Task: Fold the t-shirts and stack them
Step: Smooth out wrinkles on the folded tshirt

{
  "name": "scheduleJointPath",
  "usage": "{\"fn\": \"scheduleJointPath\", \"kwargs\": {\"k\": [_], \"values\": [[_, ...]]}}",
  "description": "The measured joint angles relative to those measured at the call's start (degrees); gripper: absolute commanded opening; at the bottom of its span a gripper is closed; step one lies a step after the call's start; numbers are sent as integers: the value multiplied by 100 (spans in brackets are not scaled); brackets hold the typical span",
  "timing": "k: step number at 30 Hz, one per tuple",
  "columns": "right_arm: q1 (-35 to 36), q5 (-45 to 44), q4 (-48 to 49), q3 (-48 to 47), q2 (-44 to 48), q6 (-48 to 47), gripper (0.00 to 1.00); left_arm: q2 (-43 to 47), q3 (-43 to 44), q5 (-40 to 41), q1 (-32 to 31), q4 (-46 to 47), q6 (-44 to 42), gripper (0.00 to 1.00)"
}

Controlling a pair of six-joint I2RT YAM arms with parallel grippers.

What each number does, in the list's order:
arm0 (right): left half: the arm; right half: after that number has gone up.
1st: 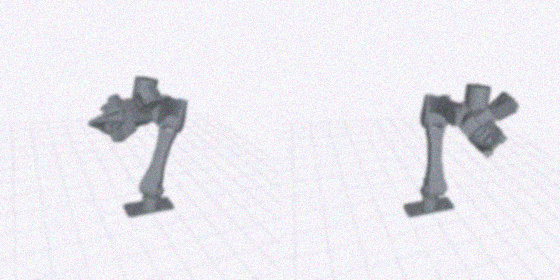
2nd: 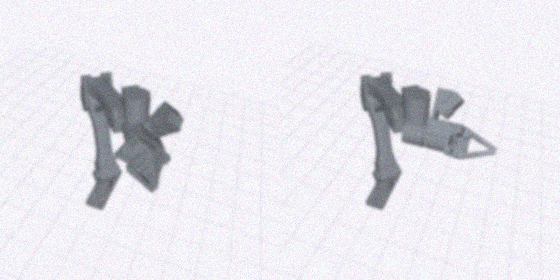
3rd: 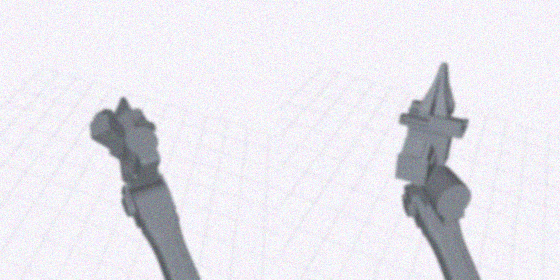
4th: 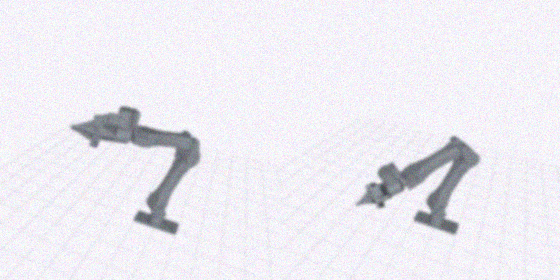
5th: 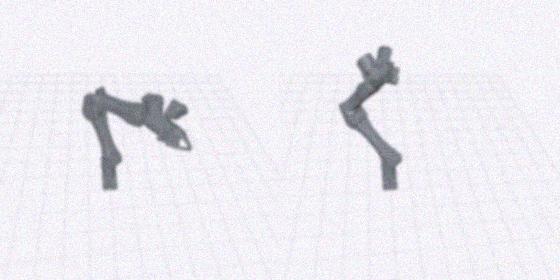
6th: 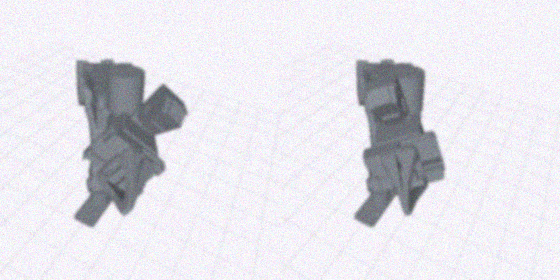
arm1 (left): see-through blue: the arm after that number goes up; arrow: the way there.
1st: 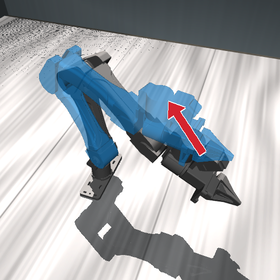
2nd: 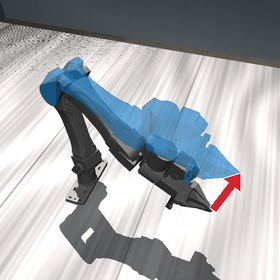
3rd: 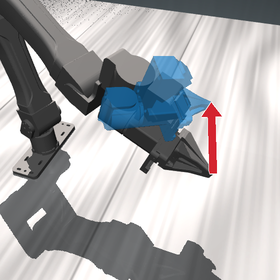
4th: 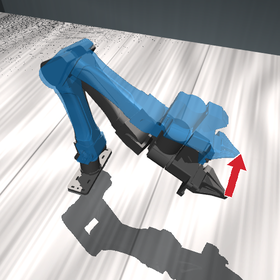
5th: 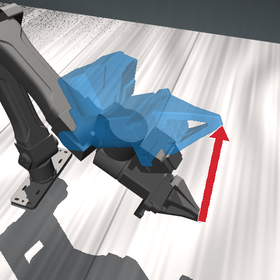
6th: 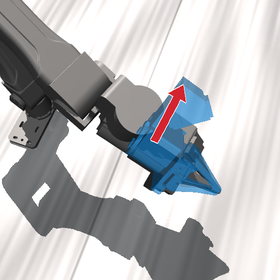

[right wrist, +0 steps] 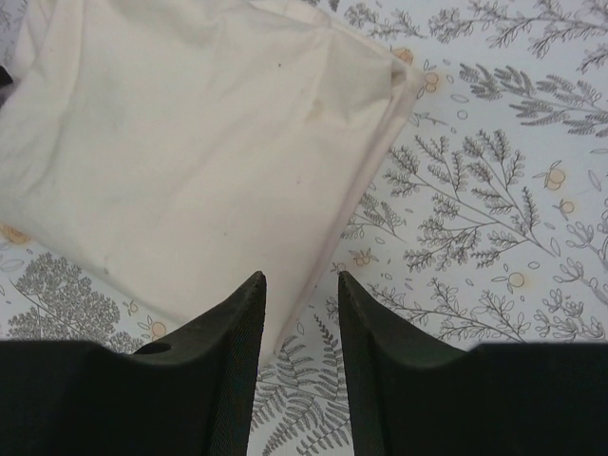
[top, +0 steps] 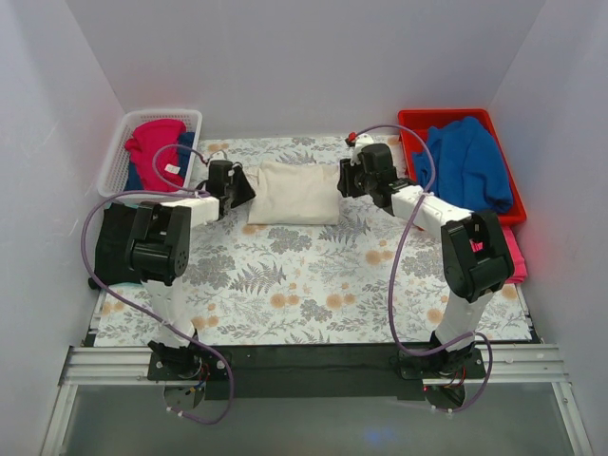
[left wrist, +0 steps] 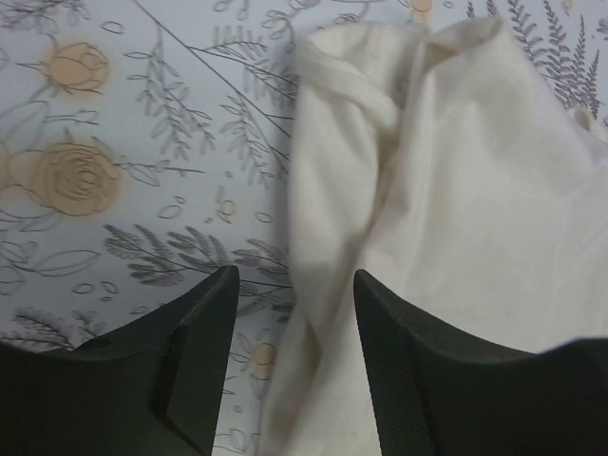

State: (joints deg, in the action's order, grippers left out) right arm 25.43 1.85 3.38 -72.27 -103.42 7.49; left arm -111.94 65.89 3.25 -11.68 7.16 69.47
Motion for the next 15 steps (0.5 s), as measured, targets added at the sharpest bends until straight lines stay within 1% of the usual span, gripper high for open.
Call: {"fn": "scheduleJointPath", "kwargs": {"k": [2, 6, 11, 15], "values": [[0, 26, -35, 120, 0, 2, 43, -4, -87, -251, 232, 74, 0, 54], [24, 52, -28, 258, 0, 11, 43, -74, -42, -844, 619, 225, 13, 55], [48, 52, -20, 332, 0, 59, 42, -599, 409, -1694, 758, 409, 48, 55], [52, 50, -28, 393, -4, 98, 42, -841, 535, -2406, 787, 688, 164, 56]]}}
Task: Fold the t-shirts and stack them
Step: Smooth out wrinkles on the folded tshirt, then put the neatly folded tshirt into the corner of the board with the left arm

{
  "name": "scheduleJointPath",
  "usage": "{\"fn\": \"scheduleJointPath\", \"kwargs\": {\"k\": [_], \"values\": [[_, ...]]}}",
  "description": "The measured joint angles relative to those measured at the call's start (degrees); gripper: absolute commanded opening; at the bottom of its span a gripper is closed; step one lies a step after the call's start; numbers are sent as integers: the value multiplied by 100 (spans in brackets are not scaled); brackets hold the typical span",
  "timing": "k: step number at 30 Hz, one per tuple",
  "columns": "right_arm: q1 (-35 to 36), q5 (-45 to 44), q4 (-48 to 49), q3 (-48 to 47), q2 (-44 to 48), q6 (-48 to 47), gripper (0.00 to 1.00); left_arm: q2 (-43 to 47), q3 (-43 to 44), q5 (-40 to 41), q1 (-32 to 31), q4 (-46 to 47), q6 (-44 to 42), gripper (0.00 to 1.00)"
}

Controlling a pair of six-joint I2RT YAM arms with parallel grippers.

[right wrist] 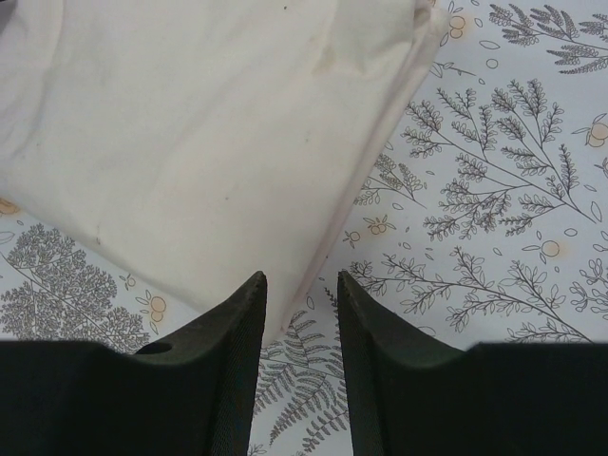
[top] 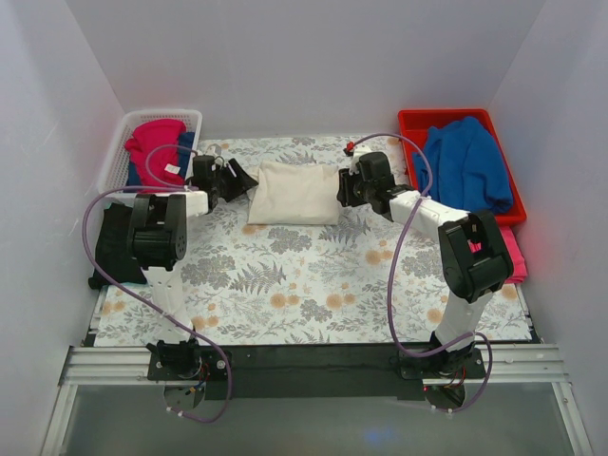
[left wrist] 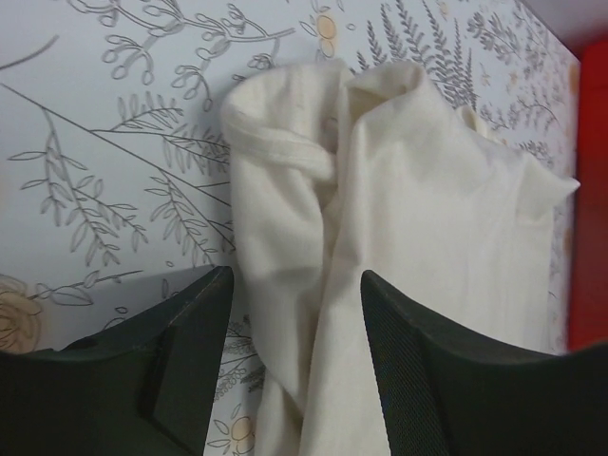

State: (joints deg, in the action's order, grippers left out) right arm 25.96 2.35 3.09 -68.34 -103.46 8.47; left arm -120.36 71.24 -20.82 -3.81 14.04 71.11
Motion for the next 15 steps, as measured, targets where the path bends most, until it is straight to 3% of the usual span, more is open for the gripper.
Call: {"fn": "scheduleJointPath", "kwargs": {"k": [11, 15], "values": [[4, -4, 7, 2, 0, 35, 41, -74, -387, -1475, 85, 616, 328, 61], [4, -7, 17, 55, -2, 42, 40, -201, -164, -1777, 109, 431, 201, 64]]}}
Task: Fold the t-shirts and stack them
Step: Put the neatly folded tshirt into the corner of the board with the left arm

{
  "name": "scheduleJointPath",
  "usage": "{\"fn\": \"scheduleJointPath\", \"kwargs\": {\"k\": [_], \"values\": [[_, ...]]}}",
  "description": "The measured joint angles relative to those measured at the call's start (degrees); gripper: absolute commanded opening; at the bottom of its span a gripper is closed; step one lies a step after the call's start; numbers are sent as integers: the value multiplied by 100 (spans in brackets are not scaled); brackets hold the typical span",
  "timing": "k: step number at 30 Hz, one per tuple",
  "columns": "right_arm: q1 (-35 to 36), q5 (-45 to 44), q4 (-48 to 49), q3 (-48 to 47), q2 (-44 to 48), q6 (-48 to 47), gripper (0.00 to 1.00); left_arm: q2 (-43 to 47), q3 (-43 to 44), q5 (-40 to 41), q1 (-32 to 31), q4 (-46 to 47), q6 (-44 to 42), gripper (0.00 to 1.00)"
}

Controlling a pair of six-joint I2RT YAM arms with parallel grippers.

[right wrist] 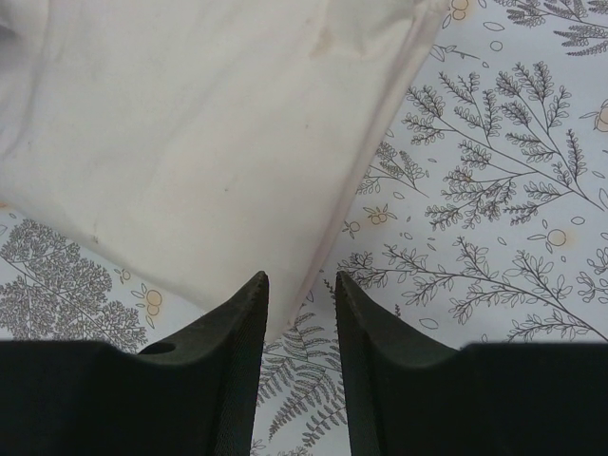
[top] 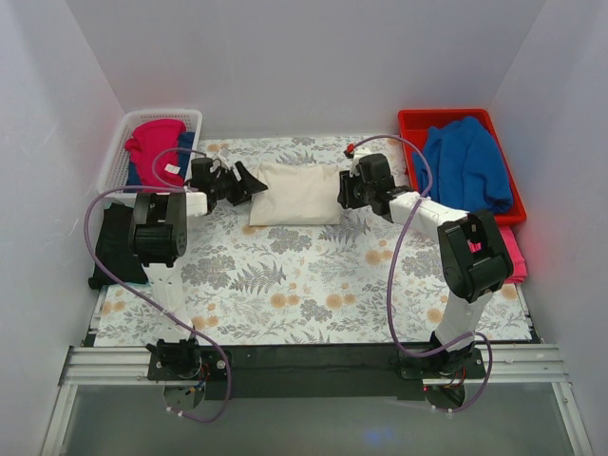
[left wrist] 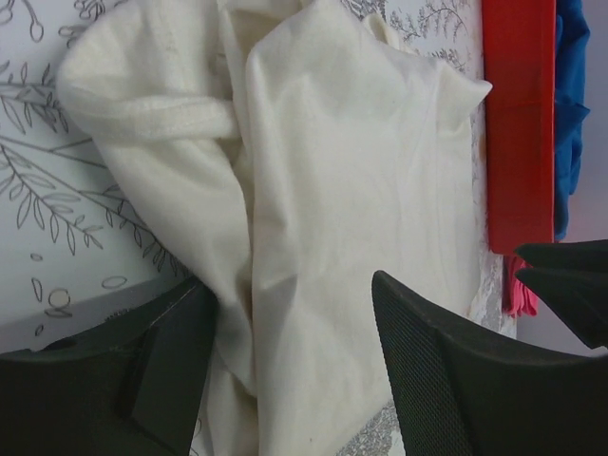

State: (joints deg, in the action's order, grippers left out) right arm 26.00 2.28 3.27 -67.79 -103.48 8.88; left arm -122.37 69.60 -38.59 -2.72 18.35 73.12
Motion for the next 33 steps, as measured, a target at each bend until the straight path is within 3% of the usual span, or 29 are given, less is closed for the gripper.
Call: {"fn": "scheduleJointPath", "kwargs": {"k": [7, 12, 14, 16, 21, 26, 33], "values": [[0, -24, -11, 24, -7, 39, 40, -205, 675, 175, -92, -793, -457, 65], [2, -22, -9, 24, -9, 101, 39, -205, 931, 667, -249, -1279, -726, 55], [2, -24, -9, 24, -9, 118, 39, -205, 986, 852, -304, -1401, -802, 45], [2, -31, -9, 24, -9, 131, 39, -247, 1075, 1113, -348, -1578, -918, 28], [0, -59, -9, 24, -9, 144, 39, -396, 1300, 1329, -396, -1827, -981, 1], [2, -61, 9, 81, -7, 146, 39, -358, 1335, 1495, -435, -1980, -984, 0], [2, -59, 9, 317, 140, 197, 38, -44, 1346, 2374, -638, -2771, -1043, 0]]}}
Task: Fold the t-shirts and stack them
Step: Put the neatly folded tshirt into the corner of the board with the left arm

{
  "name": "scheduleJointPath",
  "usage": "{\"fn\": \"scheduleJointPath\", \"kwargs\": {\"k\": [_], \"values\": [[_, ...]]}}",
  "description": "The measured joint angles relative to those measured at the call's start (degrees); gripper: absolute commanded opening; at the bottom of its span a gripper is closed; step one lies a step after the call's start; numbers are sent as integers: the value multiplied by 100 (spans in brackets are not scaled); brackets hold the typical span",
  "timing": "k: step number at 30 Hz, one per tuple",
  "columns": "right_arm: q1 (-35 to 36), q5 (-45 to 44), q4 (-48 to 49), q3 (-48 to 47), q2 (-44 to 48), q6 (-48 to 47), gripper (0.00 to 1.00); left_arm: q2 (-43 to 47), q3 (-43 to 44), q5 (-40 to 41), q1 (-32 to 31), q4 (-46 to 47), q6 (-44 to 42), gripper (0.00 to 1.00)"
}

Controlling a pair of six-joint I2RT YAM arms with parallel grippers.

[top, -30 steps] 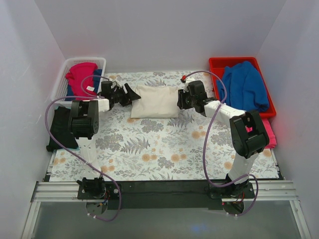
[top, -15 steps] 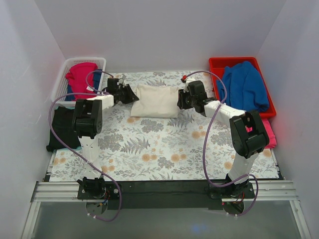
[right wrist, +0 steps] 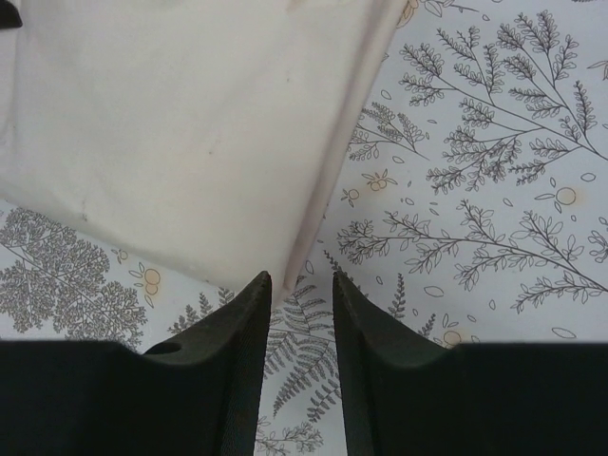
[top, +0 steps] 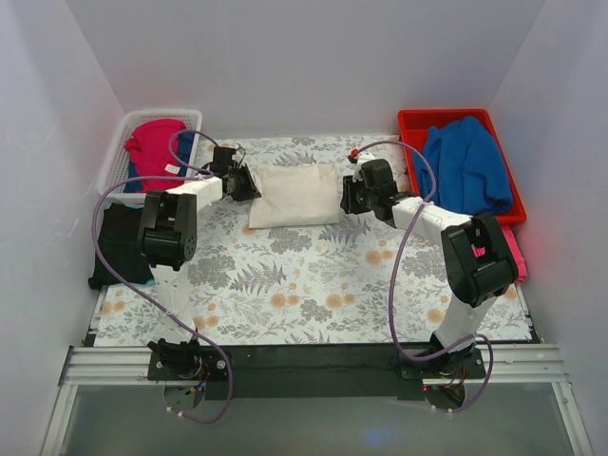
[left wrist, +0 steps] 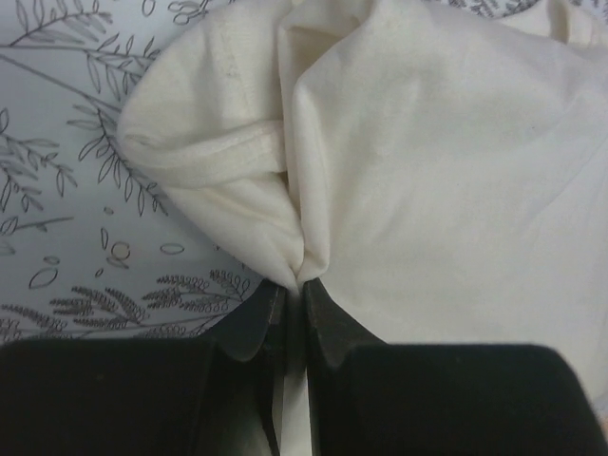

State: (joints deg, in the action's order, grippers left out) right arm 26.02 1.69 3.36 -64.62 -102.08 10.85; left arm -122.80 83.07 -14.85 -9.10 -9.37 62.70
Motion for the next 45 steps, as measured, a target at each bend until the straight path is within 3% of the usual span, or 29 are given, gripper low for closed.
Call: {"fn": "scheduleJointPath", "kwargs": {"k": [7, 14, 21, 26, 33, 45], "values": [[0, 2, -11, 345, 627, 92, 38, 426, 0, 1185, -310, -1209, -94, 0], [0, 125, 0, 584, 1274, 144, 38, 1456, -588, 2208, -557, -2608, -122, 0], [81, 306, 114, 957, 1784, 297, 38, 2216, -59, 2920, -529, -3893, -470, 0], [162, 365, 125, 1113, 2046, 354, 38, 2638, 7, 3265, -457, -4240, -811, 0], [177, 450, 155, 1117, 2184, 365, 38, 3117, -555, 3869, -304, -4485, -964, 0], [177, 540, 153, 1117, 2184, 378, 38, 3180, -909, 4507, 708, -4411, -1283, 0]]}}
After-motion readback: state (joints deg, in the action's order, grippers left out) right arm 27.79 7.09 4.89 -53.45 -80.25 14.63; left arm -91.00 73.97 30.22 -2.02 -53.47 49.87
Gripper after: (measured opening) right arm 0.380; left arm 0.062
